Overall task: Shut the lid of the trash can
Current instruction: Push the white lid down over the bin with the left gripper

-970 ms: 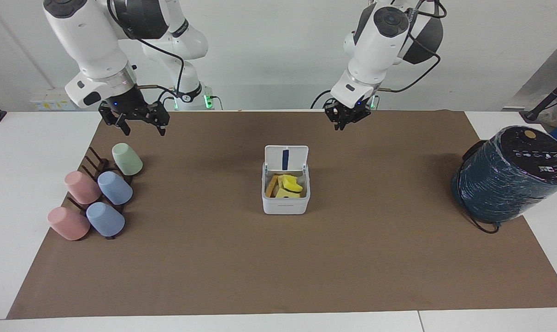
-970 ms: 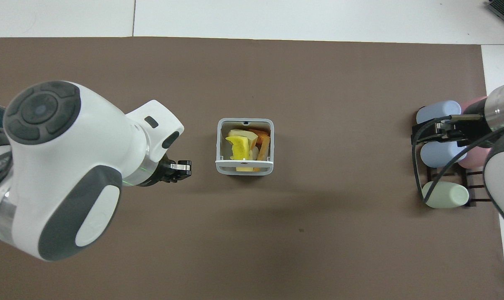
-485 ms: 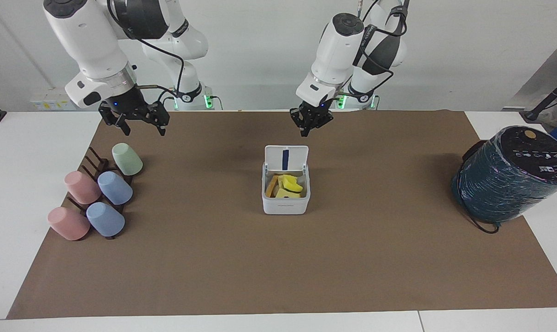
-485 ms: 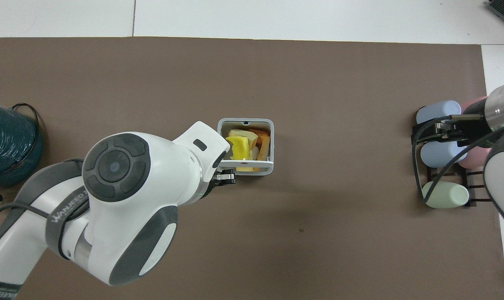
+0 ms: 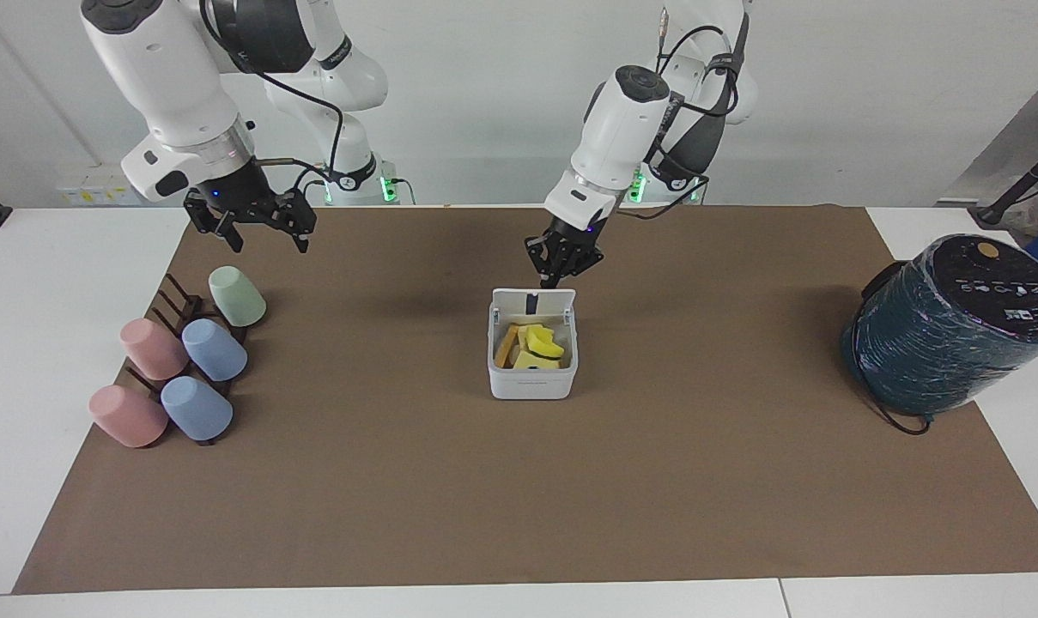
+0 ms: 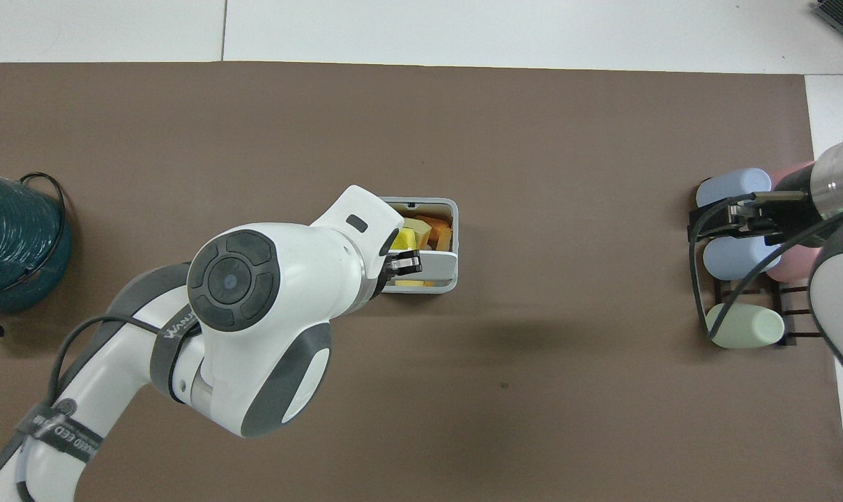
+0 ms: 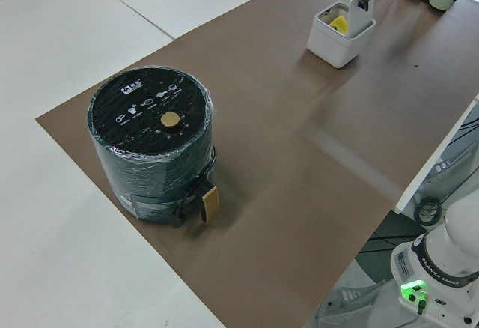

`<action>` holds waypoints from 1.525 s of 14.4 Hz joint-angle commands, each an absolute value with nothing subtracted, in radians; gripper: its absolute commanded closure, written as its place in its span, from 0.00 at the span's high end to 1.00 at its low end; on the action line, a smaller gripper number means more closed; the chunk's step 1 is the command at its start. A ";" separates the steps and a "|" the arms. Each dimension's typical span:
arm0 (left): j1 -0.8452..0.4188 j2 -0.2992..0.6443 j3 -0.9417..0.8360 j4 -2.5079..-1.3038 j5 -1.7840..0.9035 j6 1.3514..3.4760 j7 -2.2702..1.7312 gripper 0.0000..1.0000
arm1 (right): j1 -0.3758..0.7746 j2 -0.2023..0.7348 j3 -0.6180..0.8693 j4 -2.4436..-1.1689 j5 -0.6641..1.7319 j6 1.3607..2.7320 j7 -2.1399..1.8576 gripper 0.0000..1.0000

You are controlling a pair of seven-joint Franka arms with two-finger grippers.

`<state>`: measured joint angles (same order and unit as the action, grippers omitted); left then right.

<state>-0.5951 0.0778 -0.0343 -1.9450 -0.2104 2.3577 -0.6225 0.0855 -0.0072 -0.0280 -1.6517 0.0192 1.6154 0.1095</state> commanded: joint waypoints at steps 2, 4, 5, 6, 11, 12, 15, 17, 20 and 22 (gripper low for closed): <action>-0.569 0.120 -0.026 -1.907 -0.241 2.439 -0.624 0.09 | 0.081 -0.032 -0.028 -1.681 0.037 1.624 0.118 1.00; -0.569 0.138 -0.026 -1.905 -0.241 2.485 -0.620 0.09 | 0.081 -0.034 -0.028 -1.681 0.037 1.624 0.118 1.00; -0.572 0.153 -0.026 -1.905 -0.241 2.503 -0.621 0.09 | 0.081 -0.034 -0.028 -1.680 0.037 1.624 0.118 1.00; -0.577 0.173 -0.026 -1.904 -0.241 2.520 -0.621 0.08 | 0.081 -0.032 -0.028 -1.680 0.037 1.624 0.118 1.00; -0.578 0.262 -0.026 -1.875 -0.238 2.583 -0.614 0.08 | 0.081 -0.032 -0.028 -1.680 0.037 1.624 0.118 1.00; -0.578 0.274 -0.026 -1.875 -0.239 2.608 -0.615 0.08 | 0.081 -0.034 -0.028 -1.681 0.037 1.624 0.118 1.00; -0.586 0.311 -0.026 -1.875 -0.235 2.628 -0.611 0.08 | 0.081 -0.034 -0.028 -1.680 0.037 1.624 0.118 1.00; -0.591 0.331 -0.026 -1.875 -0.232 2.648 -0.611 0.08 | 0.081 -0.034 -0.028 -1.681 0.037 1.624 0.118 1.00; -0.588 0.333 -0.026 -1.840 -0.224 2.573 -0.607 0.09 | 0.081 -0.034 -0.028 -1.680 0.037 1.624 0.118 1.00; -0.571 0.333 -0.023 -1.707 -0.221 2.356 -0.604 0.09 | 0.081 -0.034 -0.028 -1.681 0.037 1.624 0.118 1.00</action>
<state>-0.5723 0.2919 -0.0296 -1.8443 -0.2195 2.5330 -0.6175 0.0855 -0.0073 -0.0280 -1.6517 0.0192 1.6154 0.1095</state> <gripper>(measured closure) 0.912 0.000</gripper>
